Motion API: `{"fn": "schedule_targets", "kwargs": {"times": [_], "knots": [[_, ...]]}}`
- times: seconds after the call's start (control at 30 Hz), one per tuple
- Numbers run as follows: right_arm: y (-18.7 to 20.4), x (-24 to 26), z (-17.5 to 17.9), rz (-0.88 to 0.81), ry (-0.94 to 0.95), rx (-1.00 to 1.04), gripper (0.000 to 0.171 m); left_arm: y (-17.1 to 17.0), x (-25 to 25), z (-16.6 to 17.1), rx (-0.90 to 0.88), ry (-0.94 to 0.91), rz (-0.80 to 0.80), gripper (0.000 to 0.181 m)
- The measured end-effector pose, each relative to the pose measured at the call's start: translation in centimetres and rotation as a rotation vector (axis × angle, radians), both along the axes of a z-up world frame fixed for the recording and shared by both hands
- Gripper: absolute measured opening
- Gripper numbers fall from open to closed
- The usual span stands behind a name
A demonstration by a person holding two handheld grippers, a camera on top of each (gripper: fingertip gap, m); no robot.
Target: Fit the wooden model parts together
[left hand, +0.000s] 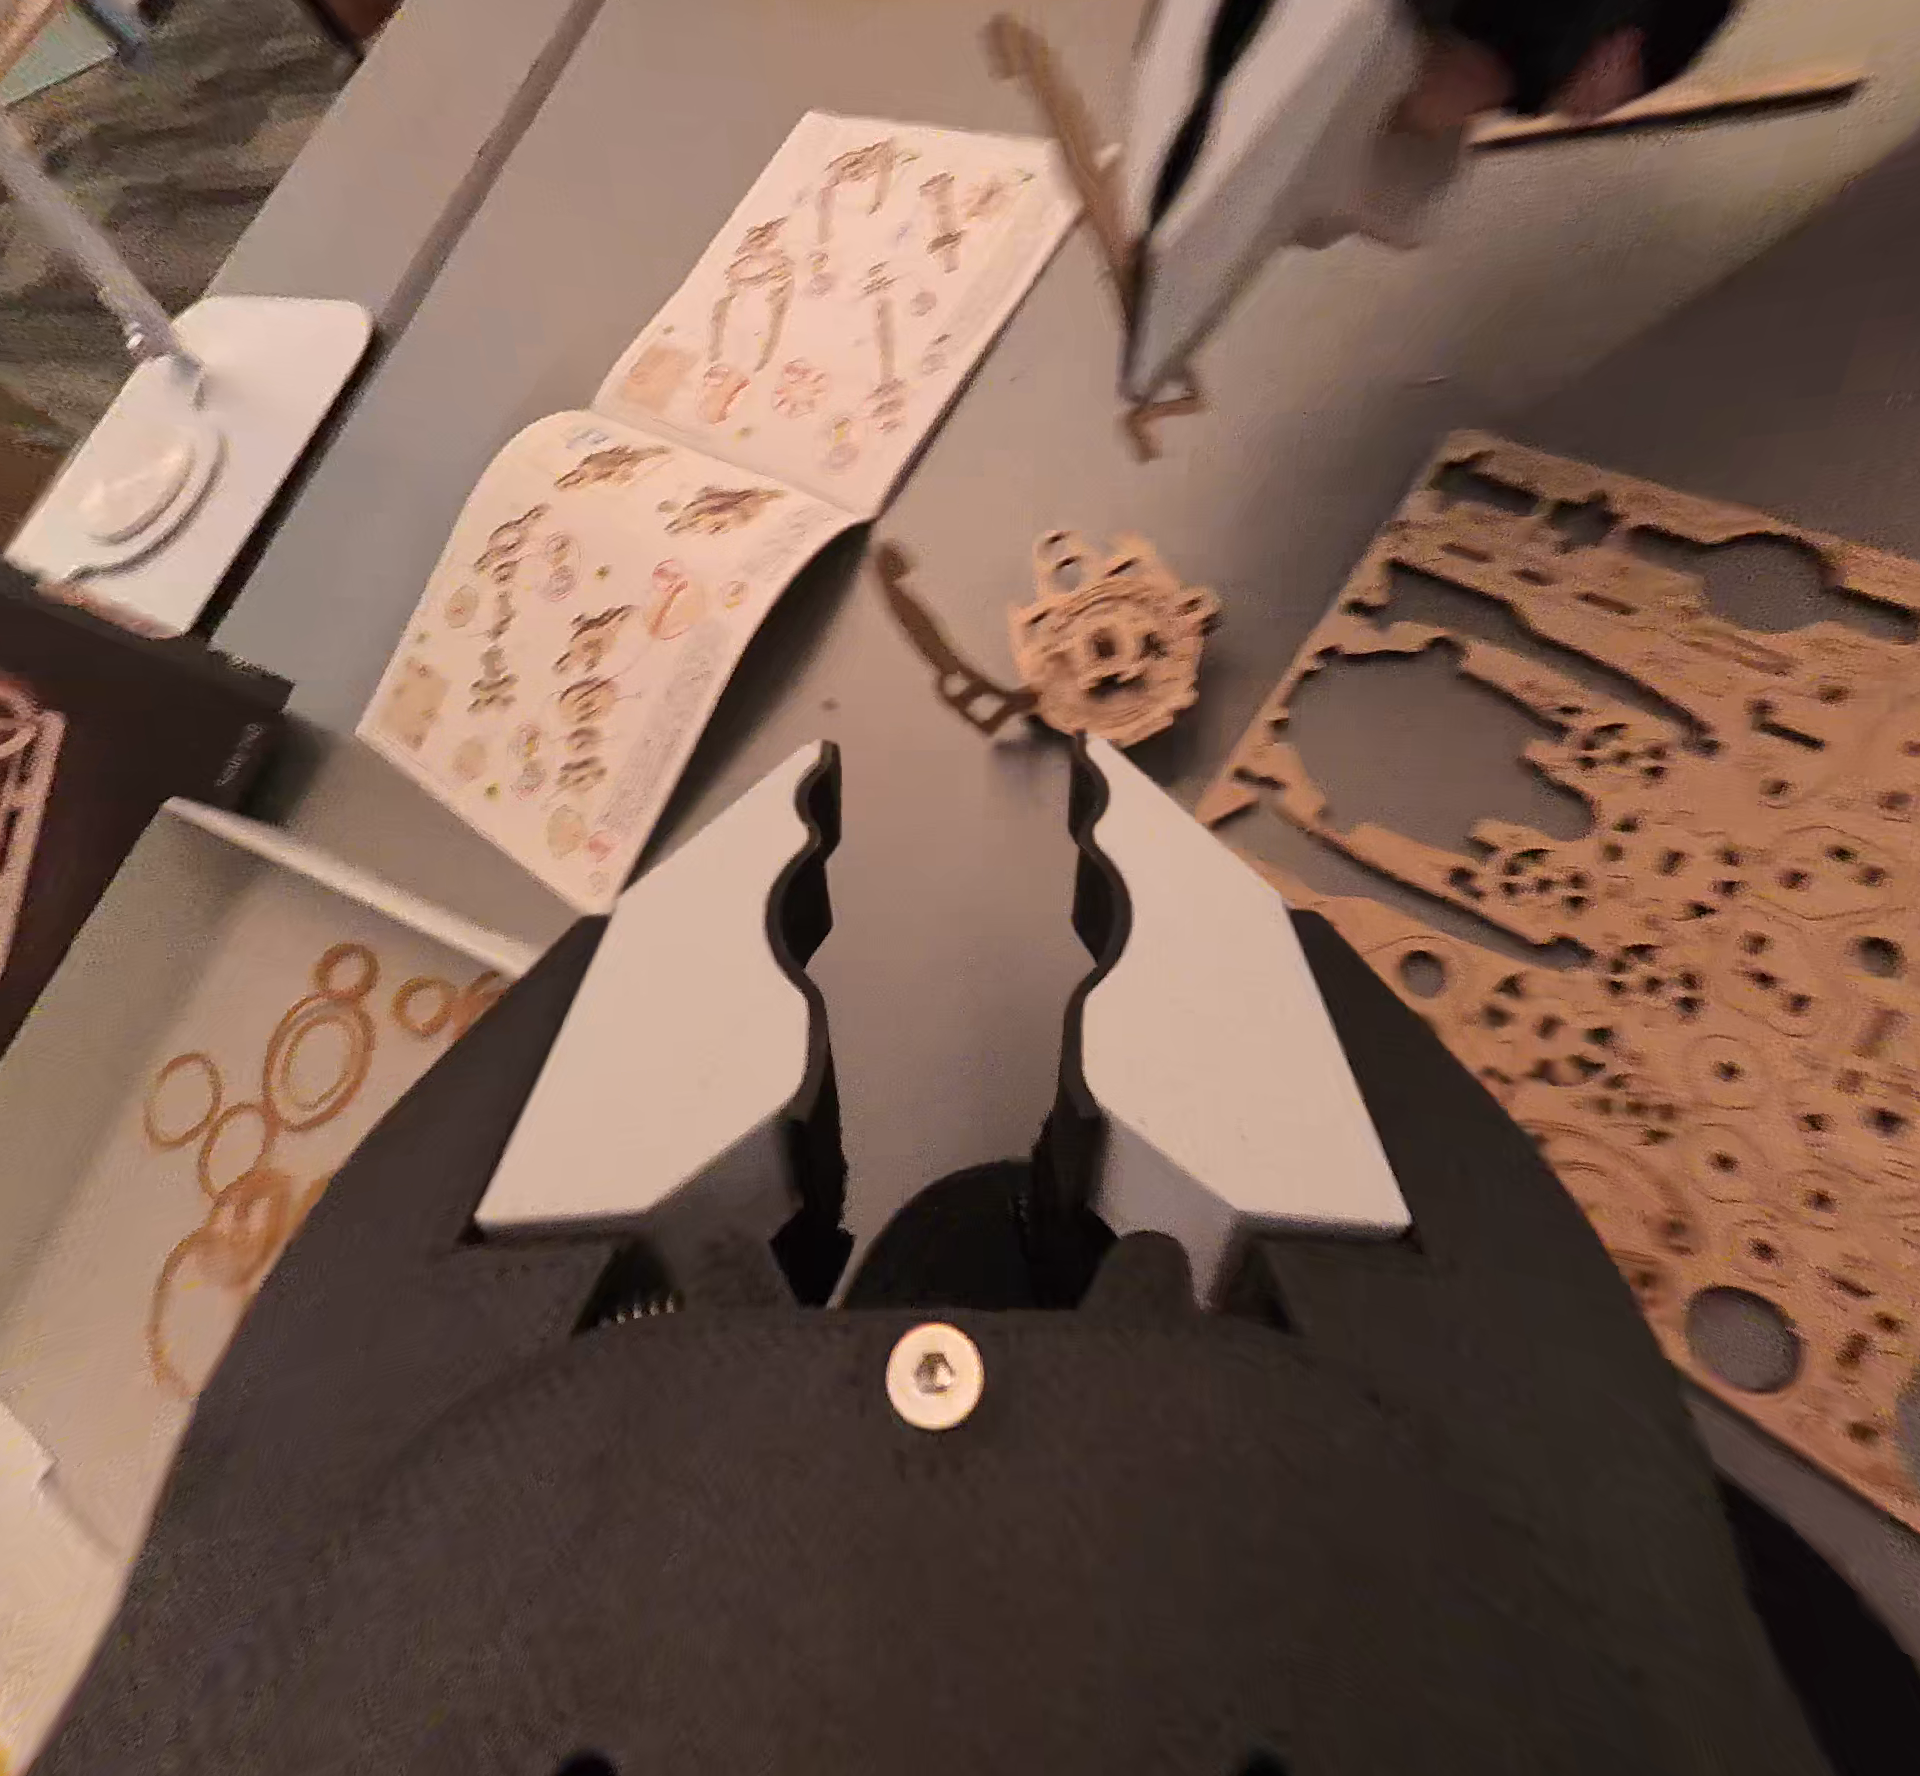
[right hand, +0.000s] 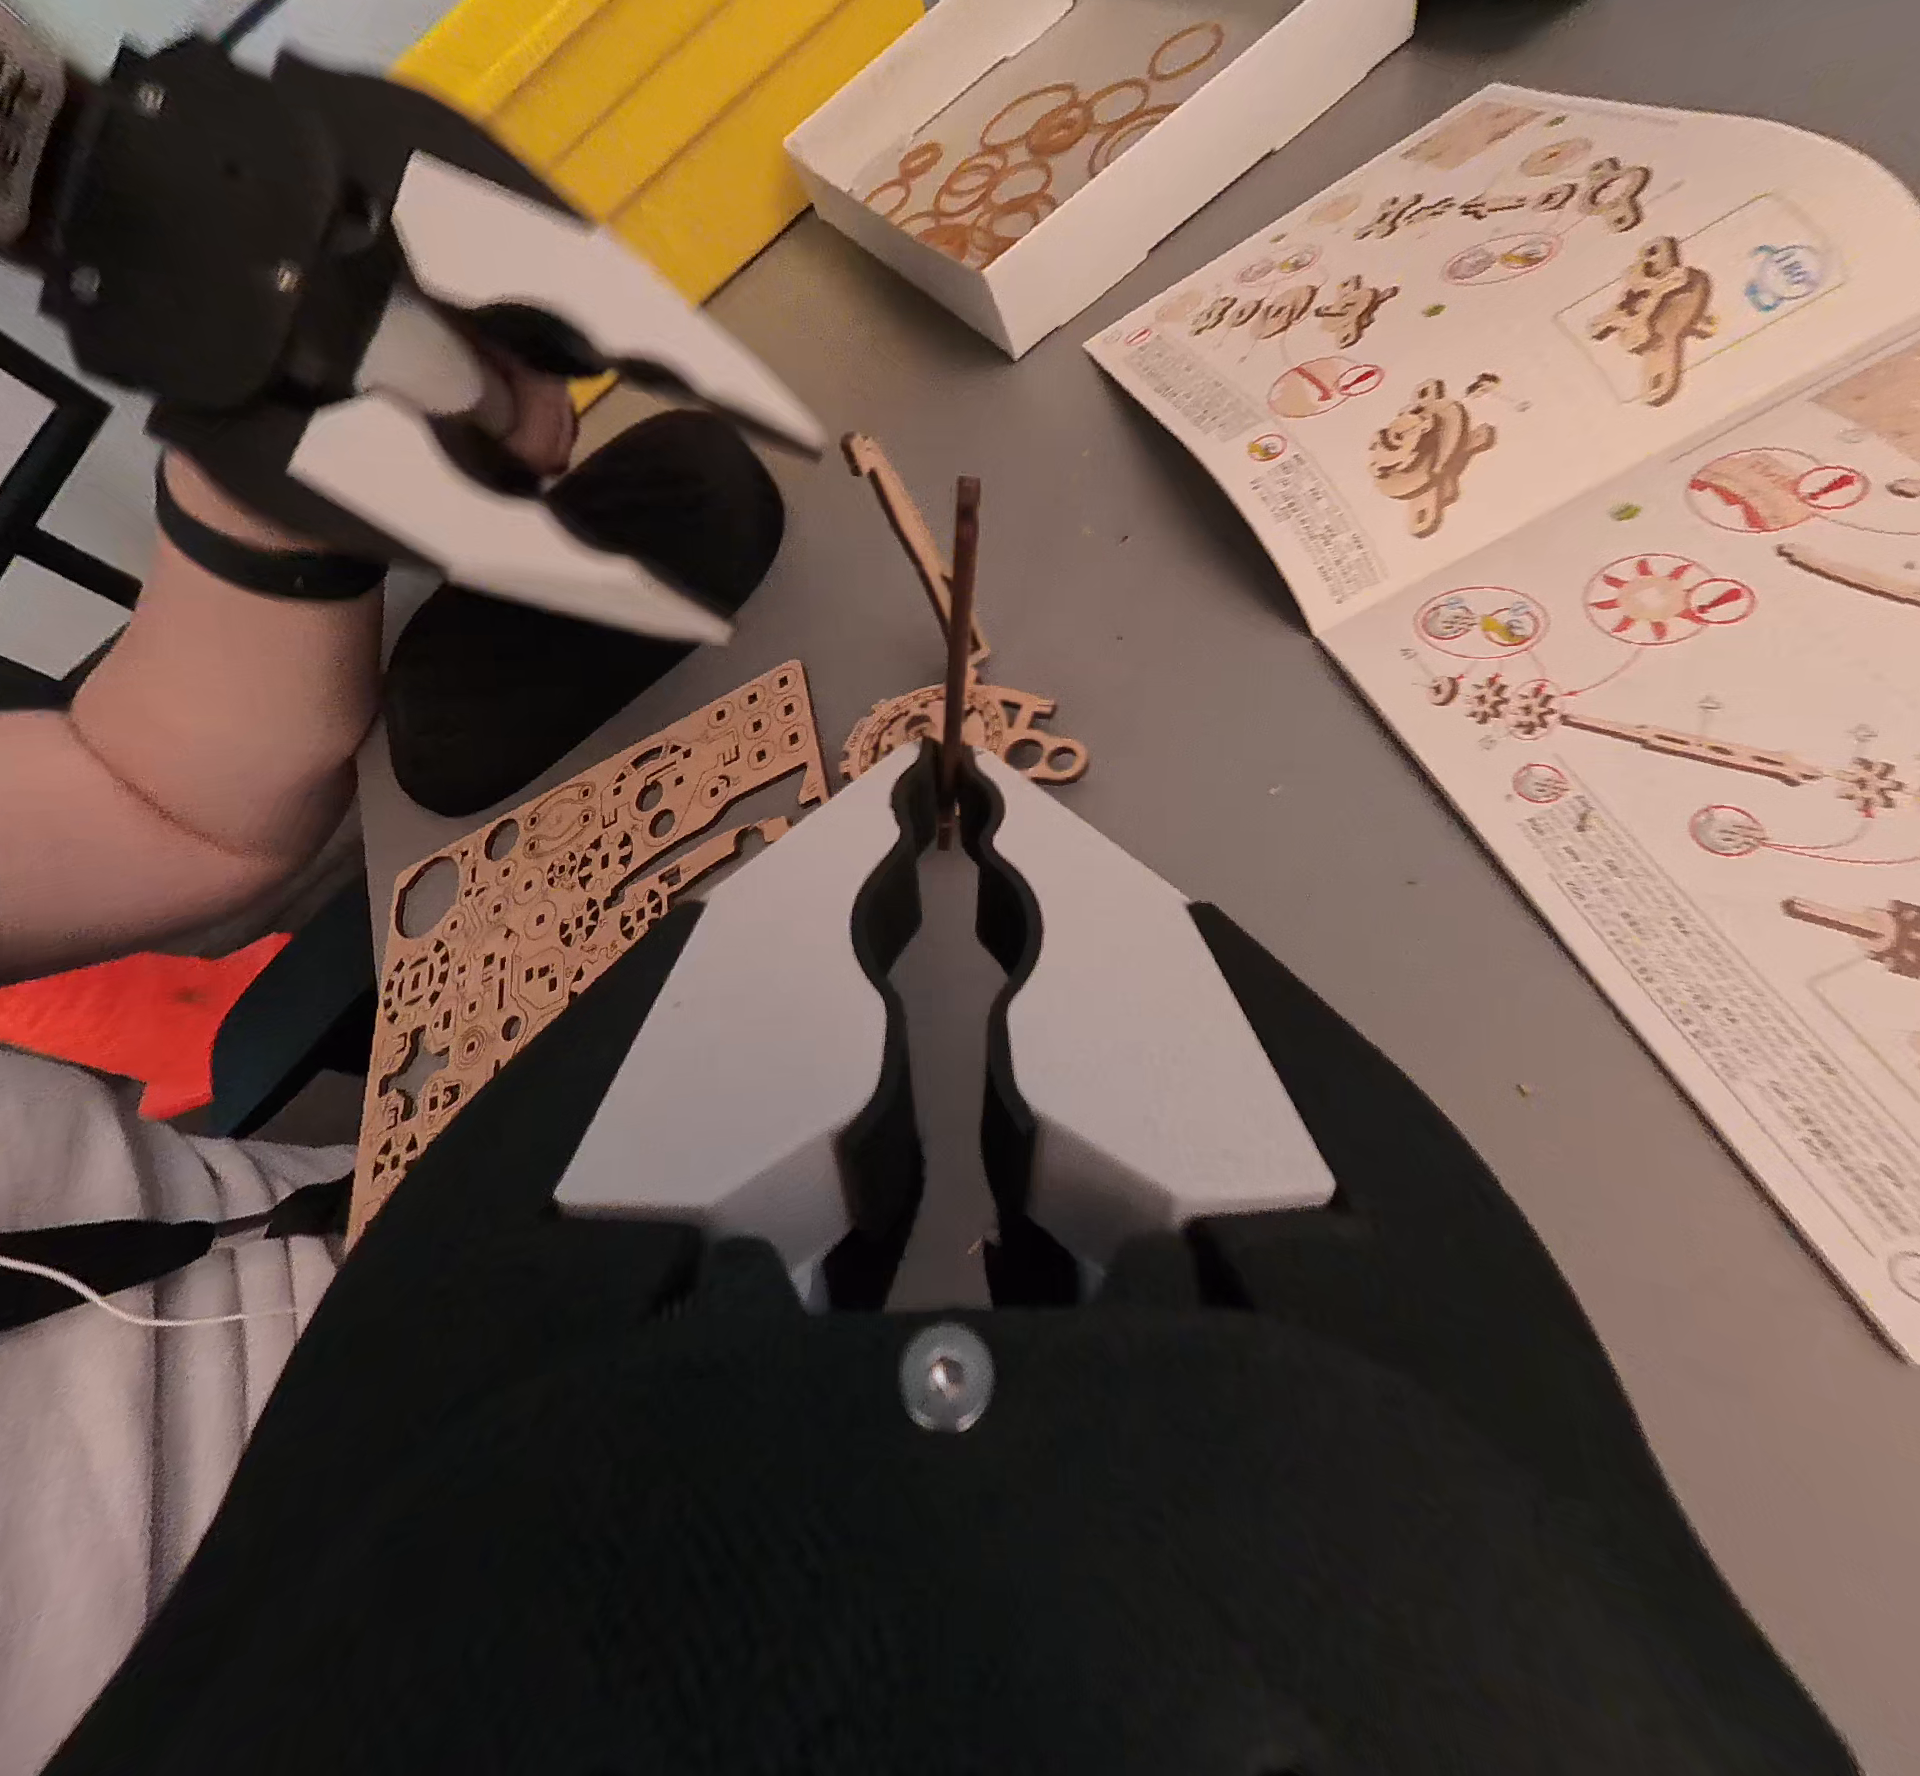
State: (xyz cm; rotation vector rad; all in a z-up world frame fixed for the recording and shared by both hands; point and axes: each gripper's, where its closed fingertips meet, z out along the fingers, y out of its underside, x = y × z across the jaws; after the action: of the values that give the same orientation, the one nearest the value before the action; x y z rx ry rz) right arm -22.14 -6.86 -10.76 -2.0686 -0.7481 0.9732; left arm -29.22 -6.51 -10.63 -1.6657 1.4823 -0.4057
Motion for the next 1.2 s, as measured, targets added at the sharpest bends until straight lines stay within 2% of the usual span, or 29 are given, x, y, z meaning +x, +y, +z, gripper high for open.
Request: {"fn": "schedule_targets", "kwargs": {"times": [0.07,0.17,0.27,0.43,0.63,0.73,0.8,0.9,1.0,1.1,1.2], "knots": [[0.2,0.4,0.3,-0.013,0.022,-0.005,0.000,-2.1,1.2,0.0,0.039,-0.023,-0.067,0.042],[0.2,0.5,1.0,-0.012,0.064,-0.008,0.000,-3.0,2.2,-0.6,0.239,0.044,-0.105,0.035],[0.1,0.4,1.2,-0.009,0.067,0.002,0.001,-3.6,3.2,-1.7,0.334,0.144,-0.161,0.035],[0.4,0.8,1.4,-0.021,0.066,0.020,0.001,-3.1,3.6,-3.6,0.448,0.304,-0.198,0.030],[0.4,1.0,2.0,-0.020,0.103,0.024,0.000,-1.9,3.7,-4.9,0.568,0.387,-0.208,0.018],[0.5,1.2,2.2,-0.023,0.106,0.034,0.000,-1.2,3.9,-4.5,0.614,0.402,-0.201,0.011],[0.5,1.4,2.6,-0.024,0.134,0.036,0.001,-1.2,4.2,-3.6,0.590,0.376,-0.193,0.002],[0.5,1.5,3.7,-0.016,0.210,0.040,0.001,-1.5,5.0,-1.0,0.493,0.237,-0.156,0.002],[0.3,1.7,5.5,0.010,0.297,0.087,0.001,-1.6,5.5,1.5,0.308,0.063,-0.097,0.001],[-0.4,2.1,8.6,0.046,0.395,0.227,0.000,-2.2,5.8,3.5,0.094,-0.132,-0.076,0.002],[-0.2,2.7,8.0,0.052,0.314,0.271,0.000,-3.3,5.9,5.0,-0.129,-0.316,-0.111,0.002]]}}
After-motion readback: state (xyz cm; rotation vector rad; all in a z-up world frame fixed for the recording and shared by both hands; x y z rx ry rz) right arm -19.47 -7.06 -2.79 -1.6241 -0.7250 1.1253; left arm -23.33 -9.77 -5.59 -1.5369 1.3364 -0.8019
